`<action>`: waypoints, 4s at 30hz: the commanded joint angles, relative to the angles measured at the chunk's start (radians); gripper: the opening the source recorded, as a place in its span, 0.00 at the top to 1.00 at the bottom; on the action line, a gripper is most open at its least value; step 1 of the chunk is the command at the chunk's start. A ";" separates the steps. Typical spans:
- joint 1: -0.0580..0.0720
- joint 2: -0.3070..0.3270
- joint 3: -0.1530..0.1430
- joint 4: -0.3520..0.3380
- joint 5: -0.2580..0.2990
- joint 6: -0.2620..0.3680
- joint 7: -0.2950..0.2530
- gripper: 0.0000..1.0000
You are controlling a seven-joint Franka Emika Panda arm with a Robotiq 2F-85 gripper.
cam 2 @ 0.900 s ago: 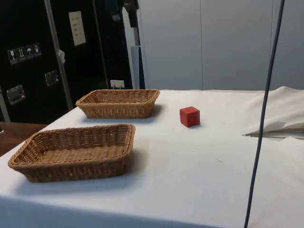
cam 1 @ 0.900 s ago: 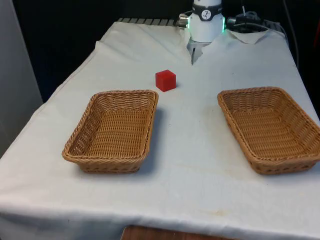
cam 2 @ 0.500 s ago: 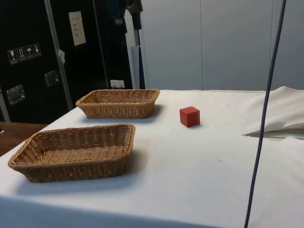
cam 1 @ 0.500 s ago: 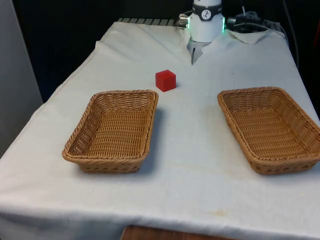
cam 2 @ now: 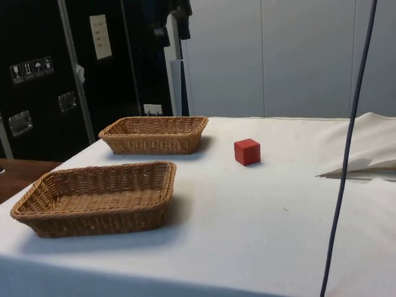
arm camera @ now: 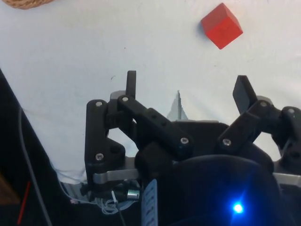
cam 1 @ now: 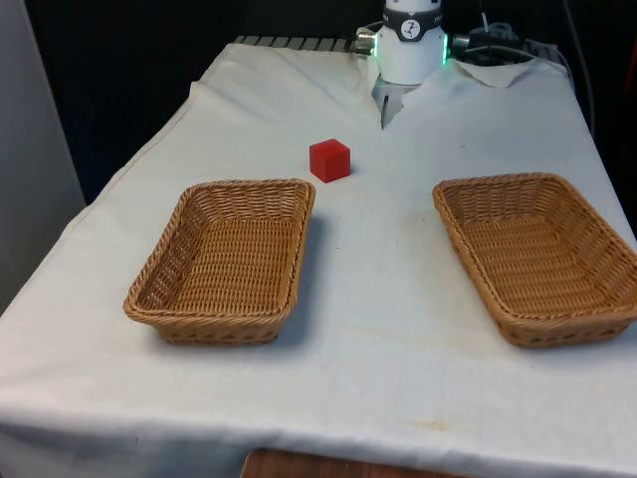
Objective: Pick up the red cube and place it into the right basket.
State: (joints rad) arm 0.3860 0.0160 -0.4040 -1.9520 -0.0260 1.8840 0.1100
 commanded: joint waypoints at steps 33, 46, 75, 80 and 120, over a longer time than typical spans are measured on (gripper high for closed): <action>-0.002 -0.134 0.017 -0.221 -0.092 0.161 0.147 0.00; -0.017 -0.198 0.017 -0.403 -0.101 0.274 0.146 0.00; -0.046 -0.086 -0.003 -0.600 -0.067 0.575 0.224 0.00; -0.045 -0.075 -0.010 -0.597 -0.069 0.580 0.226 0.00; -0.062 0.157 -0.058 -0.635 -0.050 0.864 0.347 0.00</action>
State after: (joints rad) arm 0.3270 0.1820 -0.4650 -2.5820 -0.0820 2.7460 0.4620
